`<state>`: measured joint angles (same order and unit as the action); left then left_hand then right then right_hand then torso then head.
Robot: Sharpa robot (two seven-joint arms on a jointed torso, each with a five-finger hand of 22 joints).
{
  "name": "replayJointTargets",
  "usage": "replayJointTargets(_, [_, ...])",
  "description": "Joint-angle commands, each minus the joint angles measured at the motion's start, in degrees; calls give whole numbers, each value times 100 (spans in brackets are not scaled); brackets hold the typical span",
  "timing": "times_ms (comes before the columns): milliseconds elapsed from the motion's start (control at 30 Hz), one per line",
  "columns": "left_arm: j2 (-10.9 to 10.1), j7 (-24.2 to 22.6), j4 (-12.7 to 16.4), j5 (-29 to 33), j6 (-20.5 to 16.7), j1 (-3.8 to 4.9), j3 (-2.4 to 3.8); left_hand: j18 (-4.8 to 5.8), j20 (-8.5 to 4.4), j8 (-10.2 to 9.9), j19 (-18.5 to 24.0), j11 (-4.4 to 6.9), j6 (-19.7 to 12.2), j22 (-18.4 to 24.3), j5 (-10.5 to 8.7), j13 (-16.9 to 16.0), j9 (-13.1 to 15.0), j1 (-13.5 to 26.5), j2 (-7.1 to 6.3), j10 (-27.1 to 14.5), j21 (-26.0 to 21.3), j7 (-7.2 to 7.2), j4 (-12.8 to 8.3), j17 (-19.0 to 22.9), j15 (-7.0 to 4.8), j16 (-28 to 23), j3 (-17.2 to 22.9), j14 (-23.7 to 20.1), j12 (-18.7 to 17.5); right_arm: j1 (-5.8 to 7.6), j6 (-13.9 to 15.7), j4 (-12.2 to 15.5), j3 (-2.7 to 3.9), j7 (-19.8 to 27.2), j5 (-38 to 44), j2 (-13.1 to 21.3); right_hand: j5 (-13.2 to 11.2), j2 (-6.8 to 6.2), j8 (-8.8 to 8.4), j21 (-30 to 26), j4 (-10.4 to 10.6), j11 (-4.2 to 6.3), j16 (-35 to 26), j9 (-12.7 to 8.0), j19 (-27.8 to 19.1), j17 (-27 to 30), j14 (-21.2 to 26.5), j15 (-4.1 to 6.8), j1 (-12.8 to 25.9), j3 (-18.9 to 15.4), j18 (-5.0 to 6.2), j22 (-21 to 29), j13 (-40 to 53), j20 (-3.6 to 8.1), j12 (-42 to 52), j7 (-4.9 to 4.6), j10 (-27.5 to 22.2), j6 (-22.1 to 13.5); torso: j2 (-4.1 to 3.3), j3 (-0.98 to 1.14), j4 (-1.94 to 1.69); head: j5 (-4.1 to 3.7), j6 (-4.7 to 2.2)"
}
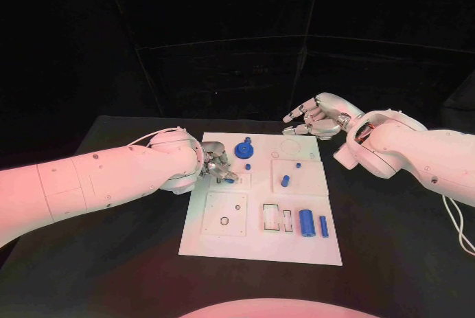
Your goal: Assemble the parts on the task board
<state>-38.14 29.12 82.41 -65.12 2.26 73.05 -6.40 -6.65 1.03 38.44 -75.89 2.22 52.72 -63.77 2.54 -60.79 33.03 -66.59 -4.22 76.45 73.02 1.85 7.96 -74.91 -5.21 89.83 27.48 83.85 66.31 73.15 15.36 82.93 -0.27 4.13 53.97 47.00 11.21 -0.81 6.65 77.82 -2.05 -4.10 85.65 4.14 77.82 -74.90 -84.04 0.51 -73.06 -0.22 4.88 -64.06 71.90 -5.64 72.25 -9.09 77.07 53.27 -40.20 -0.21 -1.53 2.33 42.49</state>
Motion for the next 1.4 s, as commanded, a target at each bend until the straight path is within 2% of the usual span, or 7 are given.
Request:
replayJointTargets(33, [12, 55, 3, -24, 185, -10, -13, 104, 12, 26, -50, 0, 53, -26, 17, -20, 14, 194, -34, 49, 41, -17, -577, -1509, -9, 17, 631, 615, 32, 12, -35, 7, 4, 19, 11, -4, -12, 36, 26, -37, 4, 8, -23, -2, -42, -486, -364, -12, -39, -44, 34, 5, -5, -4, -14, 6, -28, -26, -2, 2, 5, -2, 2])
replayJointTargets(200, [34, 54, -15, 106, 253, -9, -13, 108, 3, 38, -71, 18, 121, -61, 21, -73, 14, 548, -8, 88, 56, -40, -384, -1509, -24, 17, 502, 615, 85, 12, -69, 5, 4, -16, 56, -2, -8, 43, 33, -41, 8, 9, -16, -1, -43, -503, -368, -11, -40, -51, 35, 9, -5, -4, -13, 7, -28, -22, -1, 2, 4, -16, 5])
replayJointTargets(400, [72, 52, -48, 186, 272, -8, -13, 114, -7, 39, -93, 30, 148, -99, 22, -120, 11, 705, 22, 112, 74, -54, -334, -1509, -35, 17, 478, 615, 127, 12, -88, 3, 4, -38, 103, -10, 3, 51, 39, -45, 17, 10, -17, -1, -46, -503, -369, -11, -34, -63, 36, 17, -6, -3, -12, 7, -28, -22, 2, 5, 6, -12, 4])
replayJointTargets(767, [153, 50, -161, 211, 263, -1, -12, 125, -20, 49, -125, 44, 203, -154, 21, -180, 10, 907, -4, 151, 102, -70, -299, -1509, -47, 17, 420, 615, 182, 12, -94, 6, 4, -74, 117, -12, 26, 63, 49, -60, 33, 10, -27, 0, -56, -485, -365, -10, -23, -84, 42, 45, -29, -2, -32, 8, -45, -23, 2, 3, 3, -21, -10])
replayJointTargets(1400, [224, 45, -263, 212, 281, 6, -11, 150, -39, 57, -198, 66, 318, -286, 20, -305, -8, 1258, -16, 241, 176, -95, -186, -1509, -66, 17, 242, 615, 290, 12, -114, -7, 4, -87, 118, -29, 39, 70, 56, -82, 46, 11, -41, 0, -74, -459, -359, -9, -14, -103, 49, 85, -54, -2, -55, 9, -64, -25, 0, 1, 1, -23, 26])
